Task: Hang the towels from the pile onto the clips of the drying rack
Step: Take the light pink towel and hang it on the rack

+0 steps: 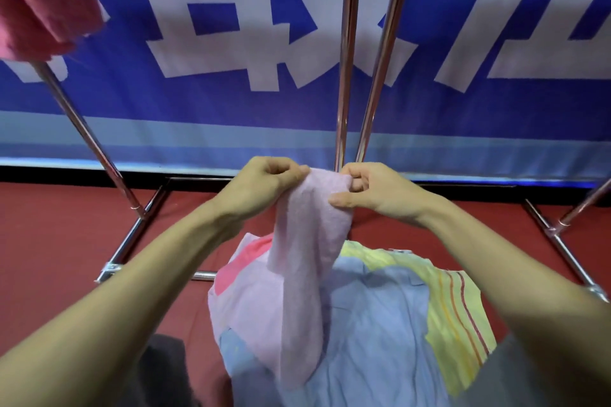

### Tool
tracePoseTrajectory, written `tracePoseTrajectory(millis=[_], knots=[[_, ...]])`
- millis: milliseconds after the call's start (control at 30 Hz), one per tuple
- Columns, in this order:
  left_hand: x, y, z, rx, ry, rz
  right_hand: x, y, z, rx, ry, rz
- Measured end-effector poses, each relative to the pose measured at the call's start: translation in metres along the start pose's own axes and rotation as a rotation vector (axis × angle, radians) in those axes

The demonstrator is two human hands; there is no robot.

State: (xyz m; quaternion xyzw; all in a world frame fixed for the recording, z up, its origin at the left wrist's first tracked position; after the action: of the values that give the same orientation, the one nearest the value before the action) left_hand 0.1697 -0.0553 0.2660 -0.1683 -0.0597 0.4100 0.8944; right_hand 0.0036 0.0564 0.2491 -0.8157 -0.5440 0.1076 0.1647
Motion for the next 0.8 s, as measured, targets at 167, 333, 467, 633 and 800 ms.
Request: tracePoseTrajectory(millis=[167, 333, 467, 633, 800], knots=[[-0.002, -0.004, -0.001, 0.093, -0.051, 0.204, 0.007, -0.004, 0.000, -0.197, 0.071, 0.003], [0.006, -0.002, -0.001, 0.143, -0.102, 0.256, 0.013, -0.009, -0.006, -0.291, 0.043, 0.194], [0.014, 0.014, 0.009, 0.285, -0.132, 0.077, 0.017, -0.011, -0.010, -0.291, 0.000, 0.277], [0.016, 0.024, 0.011, 0.144, -0.043, -0.034, 0.018, -0.013, -0.011, -0.224, -0.068, 0.290], [0.017, 0.030, 0.017, 0.094, 0.134, 0.148, 0.015, -0.011, -0.008, -0.091, -0.143, 0.239]])
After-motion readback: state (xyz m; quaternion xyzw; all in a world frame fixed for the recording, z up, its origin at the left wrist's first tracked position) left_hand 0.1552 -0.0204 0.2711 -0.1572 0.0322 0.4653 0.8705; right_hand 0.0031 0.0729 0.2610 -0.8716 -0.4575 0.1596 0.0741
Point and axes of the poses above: each hand's wrist, its own x-axis away from the middle knuckle, its own y-axis out of the palm, z = x × y, the point moved 1 cm from there along -x, towards the middle knuckle, and after that the axes turned 11 degrees about z, right-handed, at the moved point
